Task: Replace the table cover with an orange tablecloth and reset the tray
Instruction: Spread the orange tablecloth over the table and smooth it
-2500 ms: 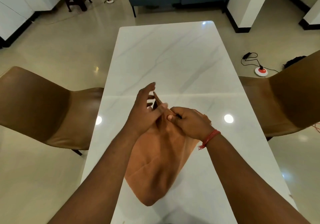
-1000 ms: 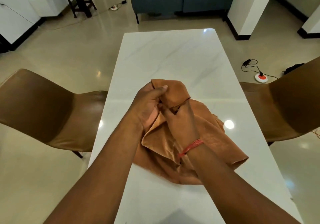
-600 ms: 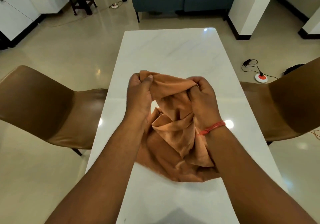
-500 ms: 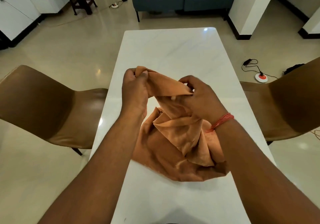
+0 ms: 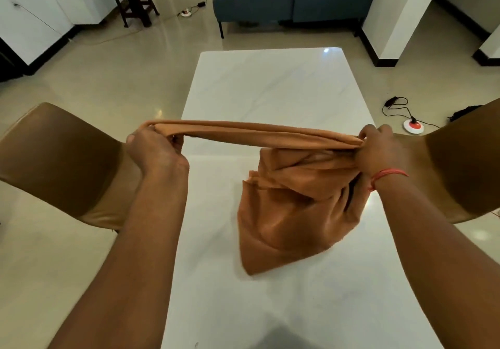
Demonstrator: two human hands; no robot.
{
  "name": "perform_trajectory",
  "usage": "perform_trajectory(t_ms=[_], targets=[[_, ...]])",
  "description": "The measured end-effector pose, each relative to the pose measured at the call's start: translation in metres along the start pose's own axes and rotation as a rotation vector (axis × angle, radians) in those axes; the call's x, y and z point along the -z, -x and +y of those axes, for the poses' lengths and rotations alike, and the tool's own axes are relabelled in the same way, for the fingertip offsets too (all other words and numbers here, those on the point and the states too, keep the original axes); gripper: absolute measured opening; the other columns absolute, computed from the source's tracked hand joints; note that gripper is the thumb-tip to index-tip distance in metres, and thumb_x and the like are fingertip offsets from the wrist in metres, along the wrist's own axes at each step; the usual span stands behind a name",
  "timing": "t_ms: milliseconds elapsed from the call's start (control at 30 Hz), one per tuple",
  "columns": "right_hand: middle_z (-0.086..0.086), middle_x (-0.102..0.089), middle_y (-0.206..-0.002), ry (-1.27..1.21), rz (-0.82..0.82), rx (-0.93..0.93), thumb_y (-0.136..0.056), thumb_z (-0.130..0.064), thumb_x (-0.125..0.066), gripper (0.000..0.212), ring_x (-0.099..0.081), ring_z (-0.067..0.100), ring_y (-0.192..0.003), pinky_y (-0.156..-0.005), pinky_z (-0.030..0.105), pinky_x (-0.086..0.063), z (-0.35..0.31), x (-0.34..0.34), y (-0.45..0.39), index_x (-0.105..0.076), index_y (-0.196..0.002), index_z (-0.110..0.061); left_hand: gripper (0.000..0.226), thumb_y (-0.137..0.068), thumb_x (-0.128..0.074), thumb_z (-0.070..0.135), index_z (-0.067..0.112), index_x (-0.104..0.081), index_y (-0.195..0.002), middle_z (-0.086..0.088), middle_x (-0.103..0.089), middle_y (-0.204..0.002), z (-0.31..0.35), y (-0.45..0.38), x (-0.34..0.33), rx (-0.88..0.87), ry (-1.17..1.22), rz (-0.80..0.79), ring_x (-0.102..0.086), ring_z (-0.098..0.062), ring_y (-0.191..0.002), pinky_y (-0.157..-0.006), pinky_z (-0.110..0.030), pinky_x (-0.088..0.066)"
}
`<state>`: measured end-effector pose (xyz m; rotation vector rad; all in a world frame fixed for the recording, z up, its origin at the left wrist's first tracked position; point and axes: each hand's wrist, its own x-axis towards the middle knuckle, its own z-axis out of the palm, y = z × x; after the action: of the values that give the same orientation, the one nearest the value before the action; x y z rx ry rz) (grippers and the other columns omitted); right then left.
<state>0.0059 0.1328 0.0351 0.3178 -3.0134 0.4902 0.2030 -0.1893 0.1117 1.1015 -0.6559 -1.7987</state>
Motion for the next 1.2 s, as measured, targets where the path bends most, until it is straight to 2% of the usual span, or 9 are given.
perform_trajectory(t_ms=[133, 333, 433, 567, 633, 700, 767, 967, 1200], targets=[[0.019, -0.056, -0.108, -0.061, -0.024, -0.061, -0.075, -0.011, -0.068, 0.029, -0.057, 0.041, -0.087, -0.072, 0.04, -0.048, 0.019, 0.004, 0.001, -0.059, -0.103, -0.012, 0.036, -0.077, -0.03, 0.002, 0.008, -0.053, -0.105, -0.016, -0.061, -0.098, 0.007, -0.015, 0.015, -0.07, -0.075, 0.06, -0.064, -0.026, -0.074, -0.07, -0.044, -0.059], [0.001, -0.07, -0.092, -0.711, -0.104, -0.033, -0.092, -0.016, -0.04, 0.029, -0.065, 0.02, -0.089, -0.08, 0.035, -0.055, -0.063, 0.005, 0.037, -0.069, -0.092, -0.023, 0.008, -0.093, -0.053, 0.022, 0.02, -0.046, -0.097, -0.006, -0.061, -0.104, -0.026, 0.021, 0.005, -0.201, -0.772, -0.26, -0.063, -0.031, -0.097, -0.081, -0.042, -0.054], [0.006, -0.069, -0.095, -0.701, -0.13, 0.166, -0.086, -0.009, -0.043, 0.03, -0.064, 0.013, -0.089, -0.08, 0.029, -0.055, -0.105, 0.014, 0.049, -0.067, -0.101, -0.022, 0.053, -0.084, -0.066, 0.054, 0.026, -0.033, -0.113, 0.013, -0.055, -0.095, -0.048, 0.053, -0.002, -0.313, -1.139, -0.603, -0.061, -0.009, -0.087, -0.072, -0.027, -0.05], [-0.001, -0.064, -0.081, -0.493, -0.189, 0.405, -0.085, -0.006, -0.052, 0.025, -0.06, 0.016, -0.073, -0.057, 0.023, -0.043, -0.134, 0.026, 0.052, -0.061, -0.1, -0.023, 0.091, -0.065, -0.07, 0.072, 0.037, -0.018, -0.131, 0.009, -0.053, -0.111, -0.073, 0.075, -0.003, -0.49, -1.432, -0.978, -0.062, -0.012, -0.083, -0.064, -0.027, -0.051], [-0.001, -0.063, -0.075, -0.566, -0.203, 0.42, -0.084, -0.006, -0.053, 0.023, -0.06, 0.014, -0.067, -0.053, 0.023, -0.046, -0.137, 0.029, 0.051, -0.063, -0.095, -0.023, 0.079, -0.076, -0.068, 0.062, 0.034, -0.024, -0.135, 0.007, -0.059, -0.099, -0.078, 0.071, -0.006, -0.618, -1.521, -1.039, -0.064, -0.014, -0.077, -0.062, -0.029, -0.052], [-0.001, -0.064, -0.074, -0.594, -0.181, 0.433, -0.084, -0.007, -0.056, 0.02, -0.06, 0.015, -0.069, -0.059, 0.028, -0.05, -0.129, 0.027, 0.046, -0.065, -0.092, -0.022, 0.03, -0.092, -0.055, 0.041, 0.03, -0.046, -0.119, 0.008, -0.058, -0.082, -0.075, 0.065, -0.01, -0.78, -1.617, -1.009, -0.064, -0.02, -0.077, -0.063, -0.03, -0.049], [-0.001, -0.066, -0.083, -0.458, -0.162, 0.432, -0.085, -0.01, -0.057, 0.018, -0.06, 0.018, -0.077, -0.068, 0.031, -0.051, -0.115, 0.02, 0.038, -0.066, -0.094, -0.023, 0.007, -0.099, -0.043, 0.033, 0.033, -0.047, -0.093, 0.012, -0.053, -0.072, -0.068, 0.057, -0.013, -0.822, -1.521, -0.935, -0.062, -0.018, -0.074, -0.06, -0.028, -0.043], [0.01, -0.052, -0.1, -0.193, 0.069, 0.141, -0.082, 0.003, -0.053, 0.026, -0.056, 0.033, -0.082, -0.07, 0.034, -0.042, -0.034, -0.01, 0.017, -0.067, -0.098, -0.012, 0.021, -0.1, -0.048, 0.025, 0.022, -0.058, -0.082, 0.013, -0.057, -0.072, -0.05, 0.053, -0.017, -0.622, -0.858, -0.694, -0.053, 0.001, -0.064, -0.062, -0.013, -0.041], [0.021, -0.053, -0.117, -0.224, 0.21, -0.14, -0.09, -0.007, -0.047, 0.029, -0.056, 0.039, -0.097, -0.076, 0.035, -0.04, 0.023, 0.003, -0.006, -0.069, -0.108, -0.006, 0.024, -0.087, -0.049, 0.009, 0.027, -0.062, -0.076, 0.005, -0.064, -0.078, -0.023, 0.018, 0.0, -0.433, -0.432, -0.257, -0.06, -0.013, -0.07, -0.067, -0.028, -0.052]])
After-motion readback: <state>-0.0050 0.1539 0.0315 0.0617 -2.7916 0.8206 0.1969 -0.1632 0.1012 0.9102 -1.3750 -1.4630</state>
